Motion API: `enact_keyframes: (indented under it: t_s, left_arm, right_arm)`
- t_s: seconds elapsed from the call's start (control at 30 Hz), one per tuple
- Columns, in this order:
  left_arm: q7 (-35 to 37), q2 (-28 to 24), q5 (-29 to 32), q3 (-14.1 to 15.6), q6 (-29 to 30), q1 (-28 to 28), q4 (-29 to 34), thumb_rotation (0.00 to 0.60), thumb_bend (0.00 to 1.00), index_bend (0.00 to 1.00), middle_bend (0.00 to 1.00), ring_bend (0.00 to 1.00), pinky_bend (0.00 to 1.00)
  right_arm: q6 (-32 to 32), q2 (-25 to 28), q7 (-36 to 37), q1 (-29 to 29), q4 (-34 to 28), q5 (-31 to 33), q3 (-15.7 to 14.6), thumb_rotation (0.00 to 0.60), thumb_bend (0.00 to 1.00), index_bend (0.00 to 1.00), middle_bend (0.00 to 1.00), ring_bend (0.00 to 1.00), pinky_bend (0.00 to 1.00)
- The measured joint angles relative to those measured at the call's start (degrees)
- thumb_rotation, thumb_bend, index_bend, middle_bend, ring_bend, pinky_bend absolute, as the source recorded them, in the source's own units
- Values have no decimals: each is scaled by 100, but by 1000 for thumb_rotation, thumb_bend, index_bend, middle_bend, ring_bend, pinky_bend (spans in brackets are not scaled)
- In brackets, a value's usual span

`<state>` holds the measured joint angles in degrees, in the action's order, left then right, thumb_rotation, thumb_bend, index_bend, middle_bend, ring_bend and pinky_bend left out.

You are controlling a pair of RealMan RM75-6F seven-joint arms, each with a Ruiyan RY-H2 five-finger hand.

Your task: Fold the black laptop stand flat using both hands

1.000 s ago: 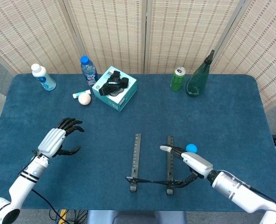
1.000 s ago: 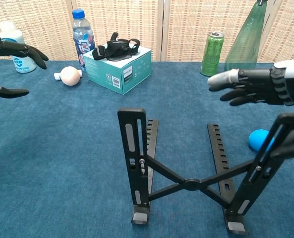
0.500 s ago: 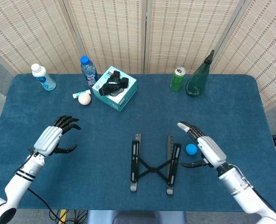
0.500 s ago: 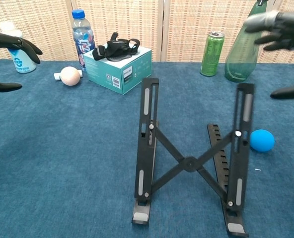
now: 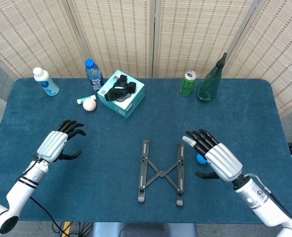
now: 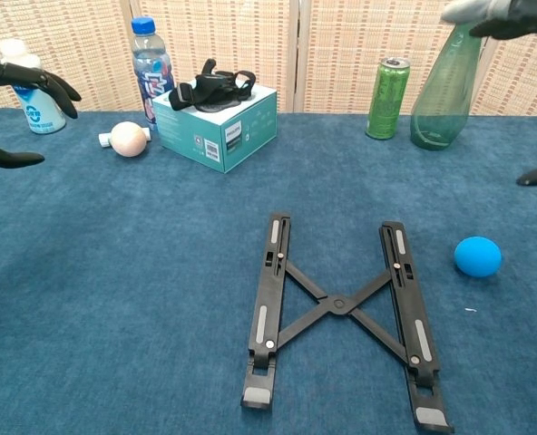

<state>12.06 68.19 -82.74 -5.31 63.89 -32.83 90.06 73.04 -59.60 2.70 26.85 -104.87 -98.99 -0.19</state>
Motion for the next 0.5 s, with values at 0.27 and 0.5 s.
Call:
enact_keyframes:
  t_s: [0.27, 0.5]
  left_arm:
    - [-123, 42, -5, -38, -2, -3, 14, 600, 236, 286, 146, 64, 14]
    - [-132, 66, -36, -23, -11, 14, 22, 600, 236, 286, 146, 64, 14]
  right_arm:
    - [-530, -442, -860, 178, 740, -423, -144, 600, 0, 0, 0, 0, 0]
    - [-821, -912, -999, 272, 1293, -470, -268, 600, 0, 0, 0, 0, 0]
